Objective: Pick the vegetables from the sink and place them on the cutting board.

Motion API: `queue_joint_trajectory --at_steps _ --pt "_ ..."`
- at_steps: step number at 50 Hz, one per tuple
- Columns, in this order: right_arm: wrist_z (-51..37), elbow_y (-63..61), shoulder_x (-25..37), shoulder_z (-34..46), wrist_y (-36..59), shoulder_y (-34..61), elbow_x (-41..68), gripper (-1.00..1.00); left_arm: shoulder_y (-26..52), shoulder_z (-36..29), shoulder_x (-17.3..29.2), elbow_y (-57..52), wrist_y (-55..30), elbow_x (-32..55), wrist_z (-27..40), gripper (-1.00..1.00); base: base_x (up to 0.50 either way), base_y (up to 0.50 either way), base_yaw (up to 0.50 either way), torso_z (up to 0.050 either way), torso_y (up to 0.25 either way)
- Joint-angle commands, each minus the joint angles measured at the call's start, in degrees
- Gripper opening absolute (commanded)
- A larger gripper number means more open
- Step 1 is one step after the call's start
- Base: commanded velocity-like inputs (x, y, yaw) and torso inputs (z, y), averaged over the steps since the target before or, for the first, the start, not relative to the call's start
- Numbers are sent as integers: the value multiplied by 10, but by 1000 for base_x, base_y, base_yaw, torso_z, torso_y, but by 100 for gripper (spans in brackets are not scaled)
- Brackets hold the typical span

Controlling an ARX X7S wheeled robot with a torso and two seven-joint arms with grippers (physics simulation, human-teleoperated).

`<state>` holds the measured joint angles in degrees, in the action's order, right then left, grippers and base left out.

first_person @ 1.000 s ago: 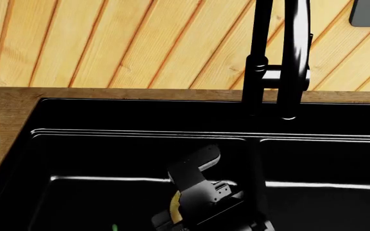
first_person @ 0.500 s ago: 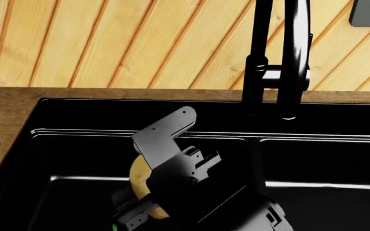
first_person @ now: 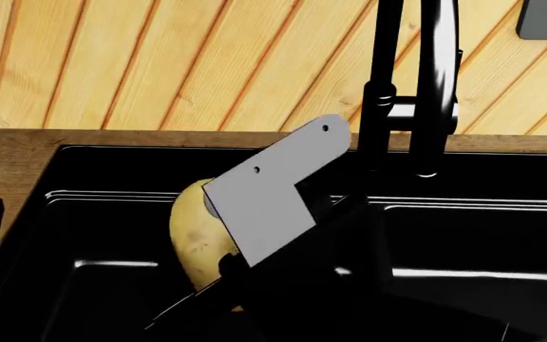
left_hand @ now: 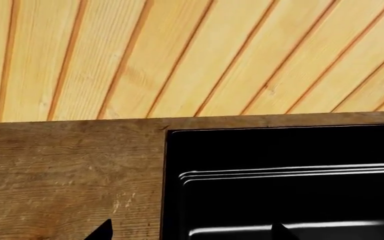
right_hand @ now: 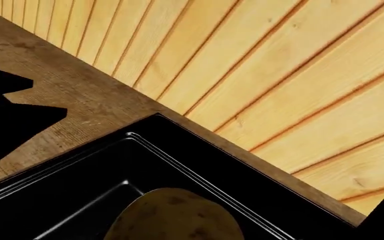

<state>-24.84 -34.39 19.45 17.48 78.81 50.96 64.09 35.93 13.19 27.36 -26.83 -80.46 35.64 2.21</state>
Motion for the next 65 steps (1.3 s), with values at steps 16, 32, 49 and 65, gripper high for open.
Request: queue_joint_trajectory --at_steps 16,32,49,65 --pt "-229 -102 139 -272 -29 41 394 -100 11 8 -9 -6 -14 11 7 100 0 0 0 0 0" --pt "-312 -81 242 -328 -130 77 537 -100 19 -7 -18 3 -8 13 16 100 0 0 0 0 0" --pt "-348 -71 343 -426 -147 62 589 -100 20 -18 -21 5 -4 17 23 100 0 0 0 0 0" --pt "-352 -54 313 -427 -96 6 464 -100 109 -68 -76 29 -94 106 119 100 0 0 0 0 0"
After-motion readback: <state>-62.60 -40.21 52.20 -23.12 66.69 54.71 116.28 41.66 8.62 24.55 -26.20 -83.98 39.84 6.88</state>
